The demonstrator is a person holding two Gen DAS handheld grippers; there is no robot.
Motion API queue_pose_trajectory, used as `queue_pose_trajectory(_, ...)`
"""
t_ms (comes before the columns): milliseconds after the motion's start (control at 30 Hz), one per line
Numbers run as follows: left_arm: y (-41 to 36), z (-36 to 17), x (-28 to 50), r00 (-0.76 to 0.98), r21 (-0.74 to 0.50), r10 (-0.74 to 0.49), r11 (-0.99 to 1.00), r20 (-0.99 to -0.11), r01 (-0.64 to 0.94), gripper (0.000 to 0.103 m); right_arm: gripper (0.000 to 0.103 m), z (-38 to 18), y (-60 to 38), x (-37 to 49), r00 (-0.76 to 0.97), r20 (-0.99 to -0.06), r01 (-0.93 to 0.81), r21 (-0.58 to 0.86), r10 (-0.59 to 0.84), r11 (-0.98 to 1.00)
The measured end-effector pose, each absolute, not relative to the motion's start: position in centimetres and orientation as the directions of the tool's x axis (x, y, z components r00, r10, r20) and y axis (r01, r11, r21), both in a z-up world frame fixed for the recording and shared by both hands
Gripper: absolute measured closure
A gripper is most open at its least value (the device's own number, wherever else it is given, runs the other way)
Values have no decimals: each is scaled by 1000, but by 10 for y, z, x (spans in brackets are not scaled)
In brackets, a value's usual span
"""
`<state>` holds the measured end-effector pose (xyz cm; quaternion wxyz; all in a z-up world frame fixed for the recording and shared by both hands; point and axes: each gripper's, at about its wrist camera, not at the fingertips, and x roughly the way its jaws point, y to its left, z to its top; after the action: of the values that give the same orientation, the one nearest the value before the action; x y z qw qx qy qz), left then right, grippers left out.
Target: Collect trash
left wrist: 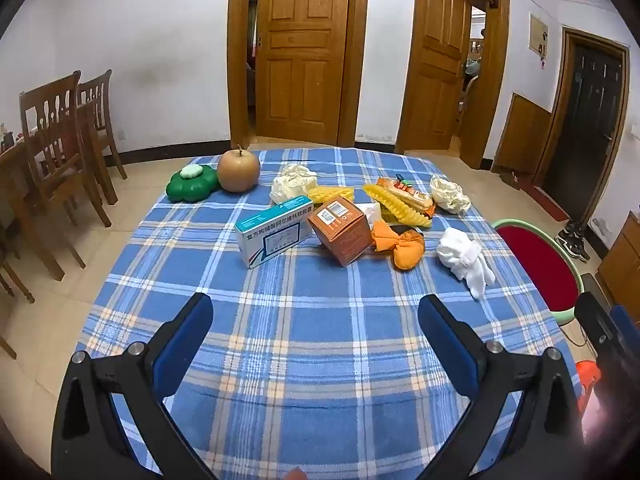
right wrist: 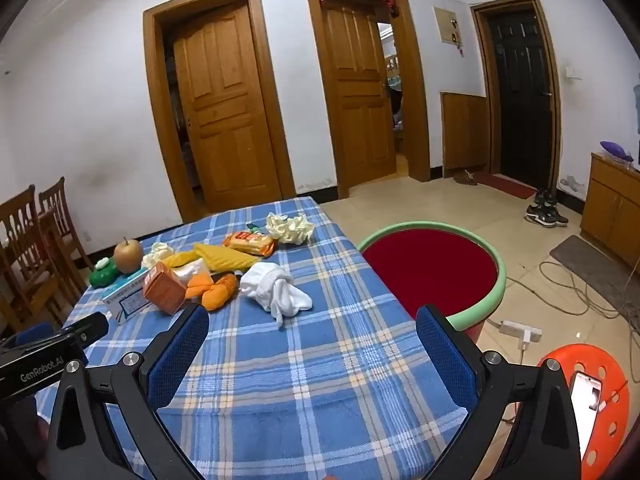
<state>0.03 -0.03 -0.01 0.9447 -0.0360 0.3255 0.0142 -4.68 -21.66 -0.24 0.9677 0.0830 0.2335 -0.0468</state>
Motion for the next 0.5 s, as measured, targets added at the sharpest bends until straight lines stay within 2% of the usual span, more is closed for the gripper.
queue_pose_trajectory(500,10,4,-6,791,-79,-6,995,-612,-53,2,0,1,-218,-50,884,-466,133,159,-44,978)
